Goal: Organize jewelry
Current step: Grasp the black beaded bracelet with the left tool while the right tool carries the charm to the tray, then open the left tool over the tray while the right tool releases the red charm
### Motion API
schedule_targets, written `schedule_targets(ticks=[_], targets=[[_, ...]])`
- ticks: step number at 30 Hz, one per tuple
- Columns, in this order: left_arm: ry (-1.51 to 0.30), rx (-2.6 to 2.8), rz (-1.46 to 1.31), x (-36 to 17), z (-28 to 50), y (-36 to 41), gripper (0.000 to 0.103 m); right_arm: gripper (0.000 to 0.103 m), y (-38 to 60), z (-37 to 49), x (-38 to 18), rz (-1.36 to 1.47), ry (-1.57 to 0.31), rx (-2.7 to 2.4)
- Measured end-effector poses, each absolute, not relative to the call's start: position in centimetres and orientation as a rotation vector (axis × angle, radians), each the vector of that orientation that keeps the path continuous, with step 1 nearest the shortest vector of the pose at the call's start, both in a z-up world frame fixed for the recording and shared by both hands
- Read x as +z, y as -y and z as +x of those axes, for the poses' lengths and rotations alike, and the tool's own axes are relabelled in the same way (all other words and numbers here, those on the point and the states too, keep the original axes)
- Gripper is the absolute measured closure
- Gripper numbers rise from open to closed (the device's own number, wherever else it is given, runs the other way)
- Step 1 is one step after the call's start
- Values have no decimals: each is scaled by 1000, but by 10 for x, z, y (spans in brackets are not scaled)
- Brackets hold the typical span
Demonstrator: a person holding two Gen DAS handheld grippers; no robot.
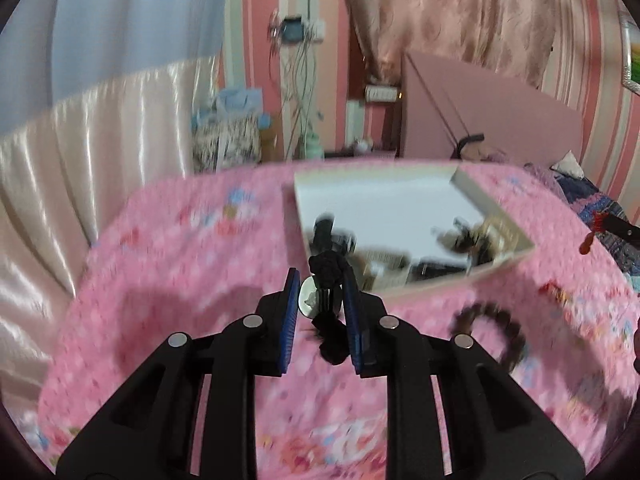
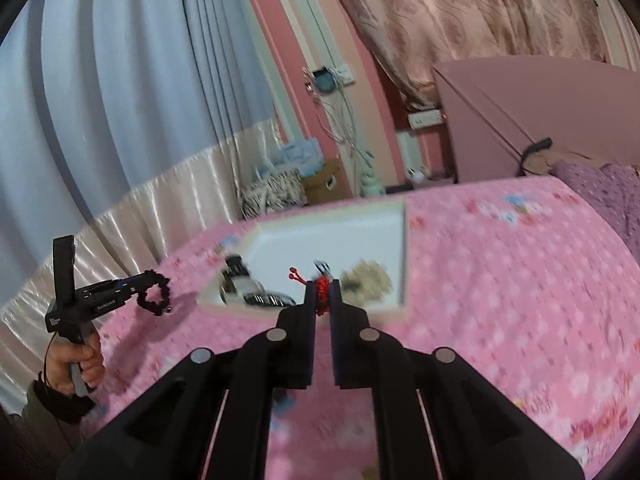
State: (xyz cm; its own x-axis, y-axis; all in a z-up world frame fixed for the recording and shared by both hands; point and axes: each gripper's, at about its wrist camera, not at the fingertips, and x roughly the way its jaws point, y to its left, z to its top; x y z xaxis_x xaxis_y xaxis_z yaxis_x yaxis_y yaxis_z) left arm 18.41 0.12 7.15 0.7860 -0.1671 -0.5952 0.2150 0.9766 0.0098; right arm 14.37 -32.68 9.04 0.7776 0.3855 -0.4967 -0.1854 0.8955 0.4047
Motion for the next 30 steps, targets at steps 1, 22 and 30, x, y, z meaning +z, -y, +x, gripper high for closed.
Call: schedule_targets(ticks=[1,22,30], targets=[[-627,-214,67,77,189,2,83,97,322,150,94,347,-600,323],[-587,-207,9,30,270,94,83,98,232,251,33,72,-612,185],[-632,-200,1,8,277,103,83,98,223,262,13,56,-672,201]])
